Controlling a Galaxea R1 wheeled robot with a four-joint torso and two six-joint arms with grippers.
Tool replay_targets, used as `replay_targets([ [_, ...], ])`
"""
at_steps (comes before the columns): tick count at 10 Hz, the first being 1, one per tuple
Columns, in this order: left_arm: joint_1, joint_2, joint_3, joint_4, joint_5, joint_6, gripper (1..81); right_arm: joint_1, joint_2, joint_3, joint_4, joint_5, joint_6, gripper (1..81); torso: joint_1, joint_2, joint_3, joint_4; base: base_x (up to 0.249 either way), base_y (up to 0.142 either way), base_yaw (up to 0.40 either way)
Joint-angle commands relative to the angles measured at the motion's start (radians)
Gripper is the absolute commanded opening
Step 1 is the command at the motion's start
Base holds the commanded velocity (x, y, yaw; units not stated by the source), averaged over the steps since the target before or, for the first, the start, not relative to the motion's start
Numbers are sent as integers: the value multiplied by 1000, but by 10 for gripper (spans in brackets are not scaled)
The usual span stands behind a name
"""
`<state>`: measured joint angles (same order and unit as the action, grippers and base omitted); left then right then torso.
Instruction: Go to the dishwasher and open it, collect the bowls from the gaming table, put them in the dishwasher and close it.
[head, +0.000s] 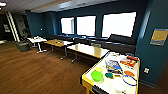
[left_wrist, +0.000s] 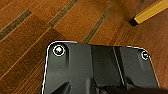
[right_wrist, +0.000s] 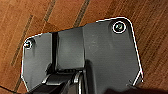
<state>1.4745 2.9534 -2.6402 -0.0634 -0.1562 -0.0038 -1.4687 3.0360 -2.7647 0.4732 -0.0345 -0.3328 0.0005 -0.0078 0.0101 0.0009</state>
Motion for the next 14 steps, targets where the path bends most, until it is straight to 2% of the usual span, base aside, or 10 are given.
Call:
replay_targets([
  [1,-59,-5,2,4,43,-2,811,61,-4,1,1,-64,-3,811,0,0,0,0,167,0,0],
  [10,-59,-3,2,4,43,-2,811,61,-4,1,-1,-64,-3,811,0,0,0,0,167,0,0],
  [14,-59,-2,2,2,43,-2,811,60,-4,-1,-1,-64,-3,811,0,0,0,0,181,117,0],
])
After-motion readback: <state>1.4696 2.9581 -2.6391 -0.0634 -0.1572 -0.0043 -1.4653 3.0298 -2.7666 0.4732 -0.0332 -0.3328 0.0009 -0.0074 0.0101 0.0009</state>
